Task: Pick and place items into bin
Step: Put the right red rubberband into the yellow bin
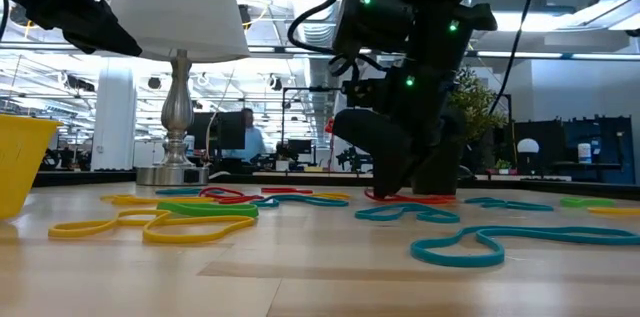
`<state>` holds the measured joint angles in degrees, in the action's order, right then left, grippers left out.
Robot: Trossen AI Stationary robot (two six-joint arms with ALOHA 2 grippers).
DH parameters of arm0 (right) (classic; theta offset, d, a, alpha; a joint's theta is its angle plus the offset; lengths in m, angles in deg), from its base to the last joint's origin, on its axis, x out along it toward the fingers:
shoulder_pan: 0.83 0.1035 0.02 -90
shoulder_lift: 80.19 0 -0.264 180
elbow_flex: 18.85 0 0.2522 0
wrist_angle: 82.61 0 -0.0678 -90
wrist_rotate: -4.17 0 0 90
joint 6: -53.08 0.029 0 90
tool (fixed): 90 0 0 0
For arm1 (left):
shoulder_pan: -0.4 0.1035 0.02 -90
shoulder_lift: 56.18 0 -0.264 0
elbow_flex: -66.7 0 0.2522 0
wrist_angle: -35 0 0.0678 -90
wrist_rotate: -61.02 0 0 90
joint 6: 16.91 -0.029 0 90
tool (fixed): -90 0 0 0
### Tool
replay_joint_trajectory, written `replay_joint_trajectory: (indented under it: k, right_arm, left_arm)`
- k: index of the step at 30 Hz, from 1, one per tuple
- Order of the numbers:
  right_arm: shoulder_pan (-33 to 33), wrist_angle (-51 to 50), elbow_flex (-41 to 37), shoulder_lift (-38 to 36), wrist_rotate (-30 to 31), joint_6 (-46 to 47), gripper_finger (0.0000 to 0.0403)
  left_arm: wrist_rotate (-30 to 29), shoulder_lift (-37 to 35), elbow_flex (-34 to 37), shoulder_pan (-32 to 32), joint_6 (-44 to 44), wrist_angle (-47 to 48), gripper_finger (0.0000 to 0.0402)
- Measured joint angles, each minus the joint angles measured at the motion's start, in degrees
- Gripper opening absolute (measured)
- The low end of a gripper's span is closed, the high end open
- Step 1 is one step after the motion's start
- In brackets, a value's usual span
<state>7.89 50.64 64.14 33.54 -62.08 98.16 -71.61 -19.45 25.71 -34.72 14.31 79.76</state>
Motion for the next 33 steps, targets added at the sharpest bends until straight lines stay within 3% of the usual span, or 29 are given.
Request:
replay_joint_trajectory:
  k: [9,13,18,28,33]
  right_arm:
    - [1.24,1.51,0.13,2.86,1.05,0.04,0.0008]
    - [3.99,2.43,-0.07,2.31,5.45,1.23,0.0007]
    - [7.69,3.12,2.67,1.43,4.80,0.17,0.0003]
    - [12.48,6.94,13.89,1.09,8.70,-13.02,0.0001]
    - [12.69,13.39,19.44,1.02,6.14,-23.32,0.0001]
  left_arm:
    - [0.11,0.02,0.00,0.00,0.00,0.09,0.0098]
    - [0.09,0.00,0.00,0.00,0.00,0.46,0.0098]
    - [0.07,0.00,0.00,0.00,0.91,0.57,0.0098]
    - [-0.04,0.00,0.00,0.00,3.23,2.83,0.0098]
    - [-0.41,0.01,0.00,0.00,3.21,2.75,0.0098]
